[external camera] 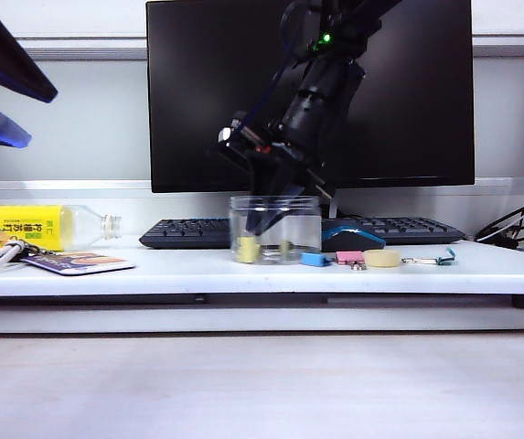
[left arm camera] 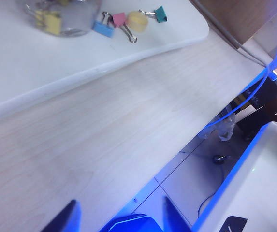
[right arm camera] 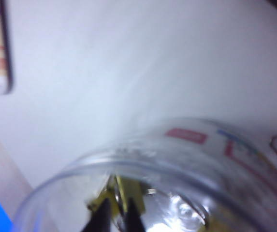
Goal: Take the clips out of the round transparent plastic box and place them on the table.
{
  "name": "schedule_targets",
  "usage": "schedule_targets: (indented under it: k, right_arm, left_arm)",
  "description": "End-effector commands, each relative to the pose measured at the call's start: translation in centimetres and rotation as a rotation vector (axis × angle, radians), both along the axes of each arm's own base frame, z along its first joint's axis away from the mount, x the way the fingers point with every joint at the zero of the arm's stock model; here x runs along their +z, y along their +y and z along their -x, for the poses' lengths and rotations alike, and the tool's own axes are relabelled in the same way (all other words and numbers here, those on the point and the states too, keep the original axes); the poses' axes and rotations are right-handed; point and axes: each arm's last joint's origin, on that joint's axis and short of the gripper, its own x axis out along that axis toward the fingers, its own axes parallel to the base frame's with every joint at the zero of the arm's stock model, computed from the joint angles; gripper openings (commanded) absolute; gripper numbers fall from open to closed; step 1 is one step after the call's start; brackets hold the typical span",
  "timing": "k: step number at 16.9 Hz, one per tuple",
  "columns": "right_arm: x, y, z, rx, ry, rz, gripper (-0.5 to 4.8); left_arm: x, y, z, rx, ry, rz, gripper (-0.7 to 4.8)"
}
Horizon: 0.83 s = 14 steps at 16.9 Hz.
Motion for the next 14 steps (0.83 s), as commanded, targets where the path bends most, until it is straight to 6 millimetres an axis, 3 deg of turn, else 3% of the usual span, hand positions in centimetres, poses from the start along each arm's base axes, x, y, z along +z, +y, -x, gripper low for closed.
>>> schedule_targets:
  k: [1, 2, 10, 13, 14]
  right_arm:
    - [0.0, 0.2, -0.2, 0.002, -0.017, -0.012, 0.27]
    - [0.1, 0.2, -0.3, 0.002, -0.026, -0.017, -0.05]
    - [0.7, 0.2, -0.2, 0.006, -0.049, -0.022, -0.05]
    - [2.9, 0.2, -0.4, 0.001, -0.119, -0.034, -0.05]
    - [4.5, 0.1, -0.3, -0.001, -0.16, -0.055, -0.05]
  left_arm:
    - [0.3, 0.0, 0.0, -0.009, -0.019, 0.007, 2.29]
    - [0.3, 0.0, 0.0, -0.008, -0.019, 0.006, 2.29]
    - [0.3, 0.0, 0.0, -0.01, -0.026, 0.002, 2.29]
    - [0.3, 0.0, 0.0, -0.013, -0.032, -0.002, 2.29]
    - [0.3, 0.0, 0.0, -0.015, -0.032, -0.004, 2.29]
